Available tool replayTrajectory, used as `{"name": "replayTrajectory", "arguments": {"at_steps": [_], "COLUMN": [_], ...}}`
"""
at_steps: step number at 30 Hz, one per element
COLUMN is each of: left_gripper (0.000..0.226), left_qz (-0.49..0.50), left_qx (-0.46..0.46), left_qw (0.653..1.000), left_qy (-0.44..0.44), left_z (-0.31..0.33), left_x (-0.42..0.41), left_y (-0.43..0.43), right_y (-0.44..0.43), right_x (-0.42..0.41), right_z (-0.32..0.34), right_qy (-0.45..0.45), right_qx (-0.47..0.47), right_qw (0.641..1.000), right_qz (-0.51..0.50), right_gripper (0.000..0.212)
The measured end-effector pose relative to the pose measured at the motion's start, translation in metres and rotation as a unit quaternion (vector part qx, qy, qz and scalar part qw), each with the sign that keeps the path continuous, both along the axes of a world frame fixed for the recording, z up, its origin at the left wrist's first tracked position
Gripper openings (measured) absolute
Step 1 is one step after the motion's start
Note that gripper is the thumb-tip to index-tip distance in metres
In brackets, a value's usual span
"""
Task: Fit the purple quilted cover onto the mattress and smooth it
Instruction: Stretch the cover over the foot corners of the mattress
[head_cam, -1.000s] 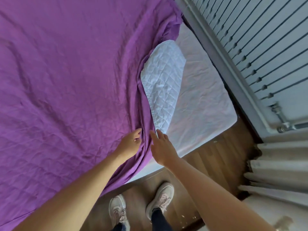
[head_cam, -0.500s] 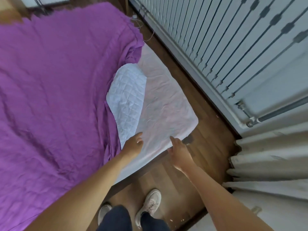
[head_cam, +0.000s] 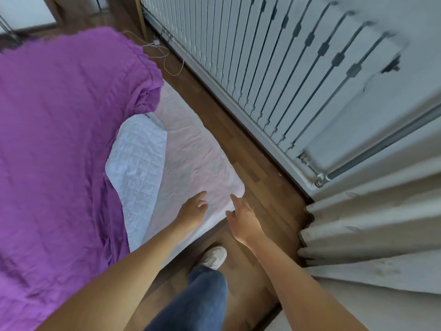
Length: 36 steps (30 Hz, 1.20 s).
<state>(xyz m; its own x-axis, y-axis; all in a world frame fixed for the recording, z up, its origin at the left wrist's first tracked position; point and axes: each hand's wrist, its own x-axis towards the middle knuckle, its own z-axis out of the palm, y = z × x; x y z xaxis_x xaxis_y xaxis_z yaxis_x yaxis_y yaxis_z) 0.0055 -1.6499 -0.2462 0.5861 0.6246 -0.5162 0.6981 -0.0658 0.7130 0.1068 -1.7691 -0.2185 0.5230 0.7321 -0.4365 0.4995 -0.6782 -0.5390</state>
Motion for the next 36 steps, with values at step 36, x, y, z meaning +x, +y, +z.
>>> {"name": "replayTrajectory", "arguments": {"at_steps": [36], "left_gripper": [0.042], "left_qz": [0.583], "left_qx": [-0.051], "left_qw": [0.811], "left_qy": [-0.015], "left_z": [-0.001], "left_x": [0.118], "left_y": [0.137], "right_y": [0.297], "right_x": [0.191], "right_z": [-0.007], "right_qy": [-0.027], "right_qx": [-0.026], "right_qw": [0.839], "right_qz": [0.543], "right_gripper": [0.054]}}
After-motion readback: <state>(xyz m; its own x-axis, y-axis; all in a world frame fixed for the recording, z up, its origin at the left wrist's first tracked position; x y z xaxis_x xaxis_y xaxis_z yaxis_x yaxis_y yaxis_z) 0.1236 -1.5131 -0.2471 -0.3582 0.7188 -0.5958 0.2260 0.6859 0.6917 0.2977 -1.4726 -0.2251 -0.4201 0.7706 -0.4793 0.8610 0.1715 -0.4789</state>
